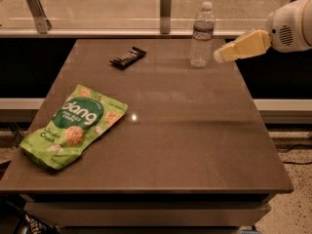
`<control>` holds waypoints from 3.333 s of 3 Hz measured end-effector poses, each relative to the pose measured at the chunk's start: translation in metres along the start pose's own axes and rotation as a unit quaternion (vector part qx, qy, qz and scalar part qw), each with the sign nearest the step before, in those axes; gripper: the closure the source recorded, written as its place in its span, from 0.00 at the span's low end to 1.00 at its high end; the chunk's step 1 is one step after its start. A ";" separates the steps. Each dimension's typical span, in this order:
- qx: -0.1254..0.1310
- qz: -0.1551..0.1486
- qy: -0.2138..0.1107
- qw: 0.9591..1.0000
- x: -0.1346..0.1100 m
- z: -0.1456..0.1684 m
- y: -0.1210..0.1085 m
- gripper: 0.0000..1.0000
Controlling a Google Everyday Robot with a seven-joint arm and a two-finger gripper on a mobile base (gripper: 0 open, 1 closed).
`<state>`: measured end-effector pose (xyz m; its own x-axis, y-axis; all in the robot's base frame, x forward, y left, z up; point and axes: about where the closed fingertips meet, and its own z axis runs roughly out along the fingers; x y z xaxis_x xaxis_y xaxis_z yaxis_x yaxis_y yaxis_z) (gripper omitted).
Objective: Move water bottle near green rice chip bag
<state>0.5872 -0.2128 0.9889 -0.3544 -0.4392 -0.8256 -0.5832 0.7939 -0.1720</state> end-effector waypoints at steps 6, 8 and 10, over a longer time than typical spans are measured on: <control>-0.006 0.070 -0.082 0.994 -0.025 0.081 -0.028 0.00; -0.013 0.070 -0.068 0.995 -0.028 0.109 -0.023 0.00; -0.013 0.079 -0.123 0.989 -0.039 0.142 -0.021 0.00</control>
Offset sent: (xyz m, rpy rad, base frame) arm 0.0731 0.0124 -0.0094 0.1714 -0.0661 -0.0524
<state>0.7173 -0.1526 0.9482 -0.2559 -0.1932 -0.9472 -0.5550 0.8316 -0.0197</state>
